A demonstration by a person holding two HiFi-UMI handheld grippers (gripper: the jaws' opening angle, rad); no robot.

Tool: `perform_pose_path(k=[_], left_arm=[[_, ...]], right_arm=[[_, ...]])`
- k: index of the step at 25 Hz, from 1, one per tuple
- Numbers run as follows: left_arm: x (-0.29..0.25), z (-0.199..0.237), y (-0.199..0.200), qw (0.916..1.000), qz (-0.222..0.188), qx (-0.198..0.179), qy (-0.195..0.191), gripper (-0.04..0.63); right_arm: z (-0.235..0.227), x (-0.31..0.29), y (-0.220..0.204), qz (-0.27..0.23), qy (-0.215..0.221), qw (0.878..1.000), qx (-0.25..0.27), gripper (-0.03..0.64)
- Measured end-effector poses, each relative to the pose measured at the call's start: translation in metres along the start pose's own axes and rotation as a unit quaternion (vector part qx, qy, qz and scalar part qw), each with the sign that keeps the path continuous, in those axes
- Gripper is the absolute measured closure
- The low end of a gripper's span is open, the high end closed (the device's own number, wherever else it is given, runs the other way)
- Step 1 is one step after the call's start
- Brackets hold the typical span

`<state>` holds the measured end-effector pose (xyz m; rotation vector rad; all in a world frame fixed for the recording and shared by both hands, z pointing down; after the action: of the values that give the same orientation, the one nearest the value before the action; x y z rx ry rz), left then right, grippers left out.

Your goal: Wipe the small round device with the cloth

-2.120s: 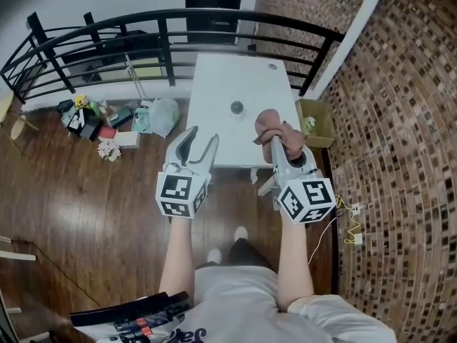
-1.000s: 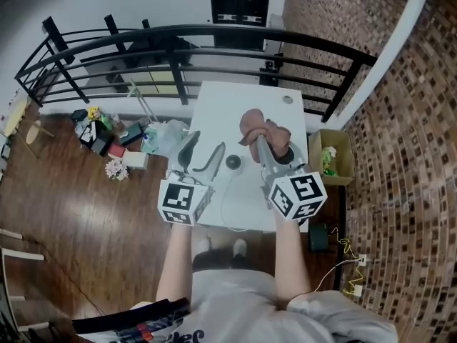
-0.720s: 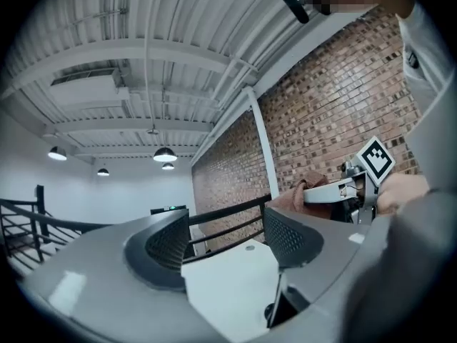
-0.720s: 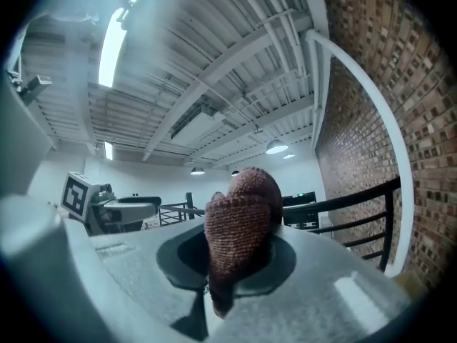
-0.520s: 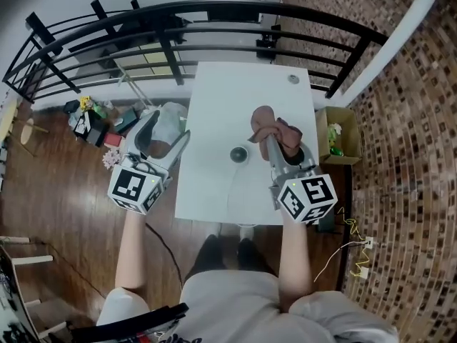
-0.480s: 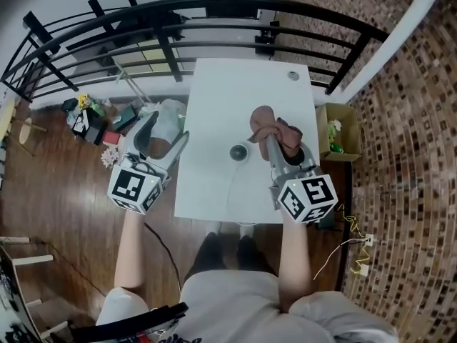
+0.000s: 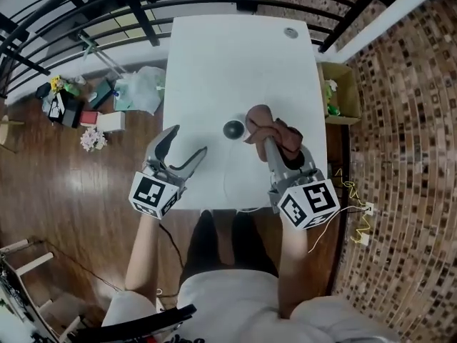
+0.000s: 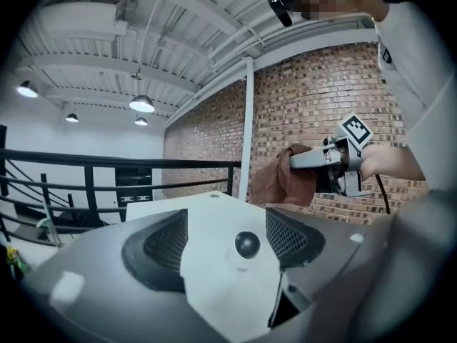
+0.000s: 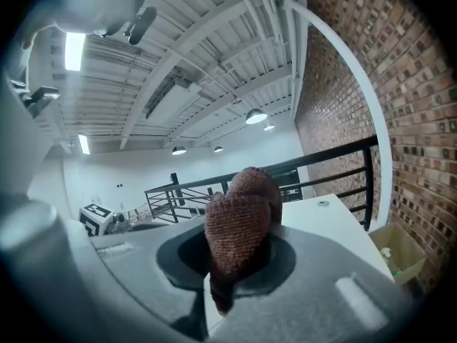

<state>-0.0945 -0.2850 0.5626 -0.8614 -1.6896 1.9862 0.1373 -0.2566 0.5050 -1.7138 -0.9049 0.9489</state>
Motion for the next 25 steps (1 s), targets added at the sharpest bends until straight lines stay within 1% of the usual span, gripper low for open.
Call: perform_pose_path(k=[2,5,8,11,15,19,25], left_arm=[[-0.012,-0.006,-0.027,0.9998,0.018,-0.002,-0.012,0.230],[-0.033,-0.015,-0.064,0.9983,0.044,-0.011,-0.036,0.229],[-0.052,-0.018,-0.090,0.9966,0.061,-0.006,-0.055,0.229],[-0.071,-0.023,-0.112,0.9948,0.077,0.000,-0.068,0.218],[-0.097,-0.029,-0.130,0.9923,0.094,-0.001,-0.080,0.199],[-0.117,-0.030,-0.138,0.9908,0.106,0.001,-0.084,0.181],[-0.137,-0.031,-0.141,0.9907,0.110,0.003,-0.080,0.185]], right_arm=[[-0.003,0.002,-0.013,0.008,-0.004,1.000,-0.004,0.589],[-0.012,0.007,-0.029,0.017,-0.023,0.999,-0.014,0.589],[-0.016,0.007,-0.039,0.020,-0.037,0.999,-0.018,0.589],[-0.018,0.010,-0.042,0.019,-0.040,0.999,-0.016,0.589],[-0.023,0.014,-0.041,0.015,-0.045,0.999,-0.011,0.589],[-0.031,0.018,-0.041,0.015,-0.056,0.998,-0.012,0.589],[-0.042,0.023,-0.040,0.013,-0.072,0.997,-0.013,0.589]])
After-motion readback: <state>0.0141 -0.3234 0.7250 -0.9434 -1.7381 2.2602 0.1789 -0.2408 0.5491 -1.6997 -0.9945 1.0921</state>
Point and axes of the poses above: the fingertips, and each gripper's own axes: x backward along the fingers, z to its left, y out of its top, the point moved 6 cm from there along x, backward along the fingers, and after that the axes turned 2 degrees about -z, right-handed, at the moved point
